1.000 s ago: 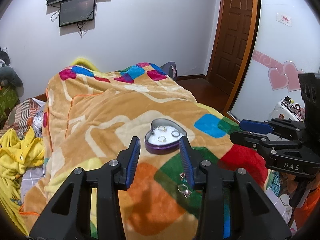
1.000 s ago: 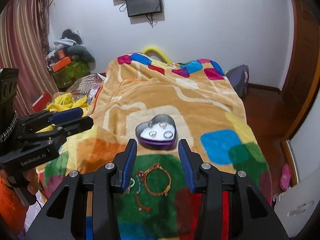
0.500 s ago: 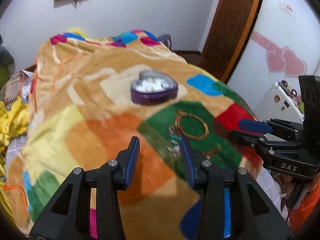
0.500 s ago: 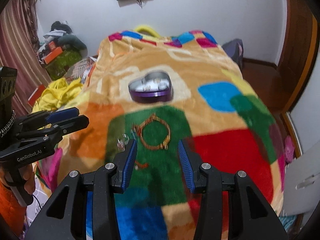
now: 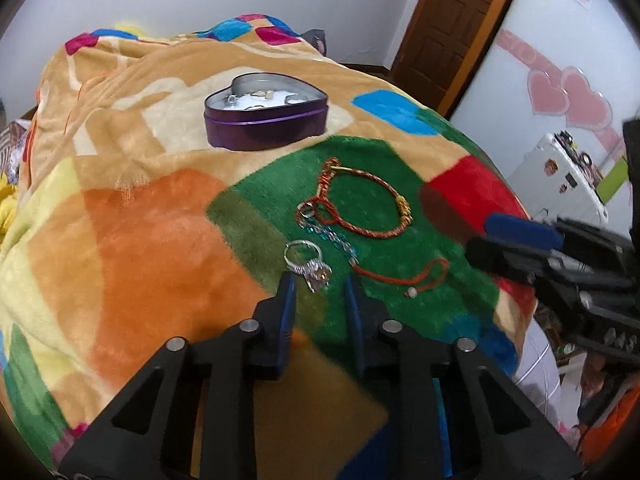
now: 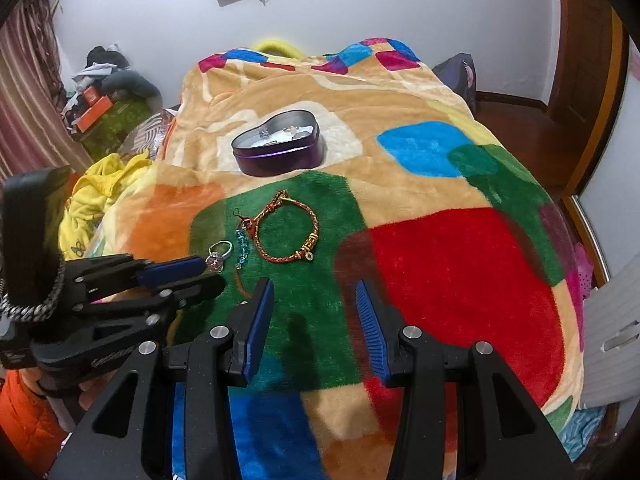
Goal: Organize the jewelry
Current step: 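Grasp a red-string earring with the right gripper while the left grasps a silver stone ring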
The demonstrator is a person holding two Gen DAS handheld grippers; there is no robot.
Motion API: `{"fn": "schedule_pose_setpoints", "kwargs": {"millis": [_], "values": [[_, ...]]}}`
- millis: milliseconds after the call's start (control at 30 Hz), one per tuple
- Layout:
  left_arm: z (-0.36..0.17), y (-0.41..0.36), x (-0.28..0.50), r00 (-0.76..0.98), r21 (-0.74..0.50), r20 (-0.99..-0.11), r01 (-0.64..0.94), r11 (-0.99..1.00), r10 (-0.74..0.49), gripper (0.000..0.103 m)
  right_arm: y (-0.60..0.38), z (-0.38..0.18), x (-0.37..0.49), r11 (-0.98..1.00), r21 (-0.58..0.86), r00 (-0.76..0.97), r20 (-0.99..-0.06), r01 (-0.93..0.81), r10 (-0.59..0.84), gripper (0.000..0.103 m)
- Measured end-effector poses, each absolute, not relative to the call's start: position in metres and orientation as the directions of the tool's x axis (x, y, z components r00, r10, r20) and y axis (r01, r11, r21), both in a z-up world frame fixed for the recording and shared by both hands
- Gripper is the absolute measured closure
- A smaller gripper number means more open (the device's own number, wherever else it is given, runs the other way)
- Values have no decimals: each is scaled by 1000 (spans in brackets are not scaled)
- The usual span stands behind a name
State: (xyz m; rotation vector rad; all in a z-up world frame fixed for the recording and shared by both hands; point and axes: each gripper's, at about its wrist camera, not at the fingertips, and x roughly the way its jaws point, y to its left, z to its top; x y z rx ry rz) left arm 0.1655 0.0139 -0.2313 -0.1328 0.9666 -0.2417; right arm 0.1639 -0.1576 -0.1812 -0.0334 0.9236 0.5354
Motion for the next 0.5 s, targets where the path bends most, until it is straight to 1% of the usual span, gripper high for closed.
{"fn": "schedule_pose_setpoints", "kwargs": {"millis": [67, 100, 133, 267, 400, 467, 500], "values": [[-232, 15, 167, 549, -225, -794, 130, 966, -259, 86, -155, -182, 164, 863, 202, 475, -765, -463, 434, 64], [-232, 16, 167, 551, -224, -794, 128, 966, -257, 91, -152, -182, 164, 858, 203, 471, -765, -471, 440, 64], [-232, 17, 167, 554, -223, -793, 125, 967, -254, 92, -149, -182, 164, 855, 202, 468, -765, -478, 442, 64], [-224, 29, 159, 579, -237, -775, 105, 966, -253, 92, -132, -184, 165, 837, 194, 452, -768, -512, 455, 64], [-211, 43, 149, 620, -201, -757, 79, 976, -206, 92, -115, -189, 170, 814, 202, 425, -770, -545, 476, 65], [-205, 49, 144, 636, -198, -746, 69, 978, -196, 93, -105, -194, 174, 798, 211, 397, -779, -564, 486, 76], [-202, 55, 141, 644, -204, -740, 62, 977, -196, 93, -100, -197, 176, 788, 220, 378, -783, -574, 494, 78]]}}
